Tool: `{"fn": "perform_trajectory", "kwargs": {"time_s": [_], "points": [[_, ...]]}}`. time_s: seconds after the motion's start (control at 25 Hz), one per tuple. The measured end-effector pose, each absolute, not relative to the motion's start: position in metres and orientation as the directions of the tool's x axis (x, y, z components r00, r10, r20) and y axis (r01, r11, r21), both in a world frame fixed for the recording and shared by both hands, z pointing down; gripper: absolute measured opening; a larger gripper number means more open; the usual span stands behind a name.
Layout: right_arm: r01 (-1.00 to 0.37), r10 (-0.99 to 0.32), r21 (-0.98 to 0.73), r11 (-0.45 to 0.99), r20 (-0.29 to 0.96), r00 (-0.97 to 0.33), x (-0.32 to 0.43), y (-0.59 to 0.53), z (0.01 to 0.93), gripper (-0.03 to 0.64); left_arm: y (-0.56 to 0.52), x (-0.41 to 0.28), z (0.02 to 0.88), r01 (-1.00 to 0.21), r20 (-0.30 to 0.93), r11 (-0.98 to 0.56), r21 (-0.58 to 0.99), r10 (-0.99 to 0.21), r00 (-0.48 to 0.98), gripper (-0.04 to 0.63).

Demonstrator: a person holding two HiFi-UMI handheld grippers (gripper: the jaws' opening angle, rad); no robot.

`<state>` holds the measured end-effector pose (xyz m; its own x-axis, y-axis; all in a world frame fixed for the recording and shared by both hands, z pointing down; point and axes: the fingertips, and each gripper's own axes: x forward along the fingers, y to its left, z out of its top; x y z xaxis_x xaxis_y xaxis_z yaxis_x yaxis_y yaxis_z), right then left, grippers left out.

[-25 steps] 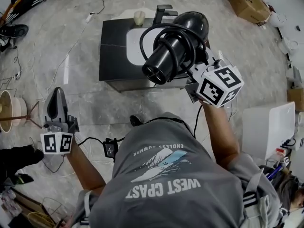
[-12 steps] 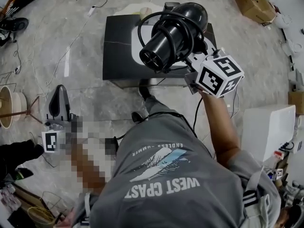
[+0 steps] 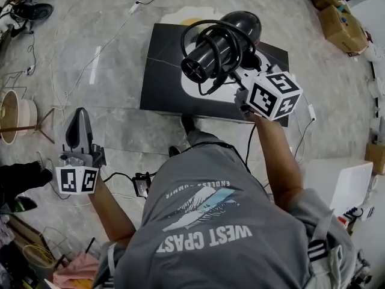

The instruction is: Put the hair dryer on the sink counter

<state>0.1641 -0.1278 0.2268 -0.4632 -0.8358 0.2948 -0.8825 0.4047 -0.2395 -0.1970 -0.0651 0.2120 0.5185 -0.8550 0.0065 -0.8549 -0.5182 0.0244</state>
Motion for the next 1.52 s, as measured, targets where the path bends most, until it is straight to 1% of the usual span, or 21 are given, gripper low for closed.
{"fn": "perform_trajectory", "kwargs": {"time_s": [0.32,0.72,1.04,1.36,1.52], "points": [[-0.858,-0.776,-0.262,0.442,0.369,-0.512,0.15,-0.194,0.269,0.215,-0.087,-0.208,0.232,-0.894,0.052,-0.444,0.056,-0.893,0.447,0.015],[-0.843,-0.705,-0.274,0.463,0.462,-0.538,0.137,-0.255,0.33,0.213,-0.108,-0.212,0.253,-0.922,0.087,-0.377,0.086,-0.919,0.384,0.015],[-0.837,-0.656,-0.27,0.477,0.524,-0.543,0.127,-0.288,0.377,0.212,-0.111,-0.208,0.269,-0.937,0.123,-0.335,0.098,-0.93,0.346,0.015],[-0.829,-0.598,-0.265,0.492,0.589,-0.543,0.104,-0.319,0.427,0.212,-0.117,-0.223,0.287,-0.95,0.165,-0.288,0.119,-0.938,0.305,0.015],[-0.827,-0.574,-0.268,0.495,0.614,-0.542,0.104,-0.328,0.448,0.212,-0.117,-0.222,0.295,-0.955,0.18,-0.269,0.122,-0.941,0.288,0.015]]}}
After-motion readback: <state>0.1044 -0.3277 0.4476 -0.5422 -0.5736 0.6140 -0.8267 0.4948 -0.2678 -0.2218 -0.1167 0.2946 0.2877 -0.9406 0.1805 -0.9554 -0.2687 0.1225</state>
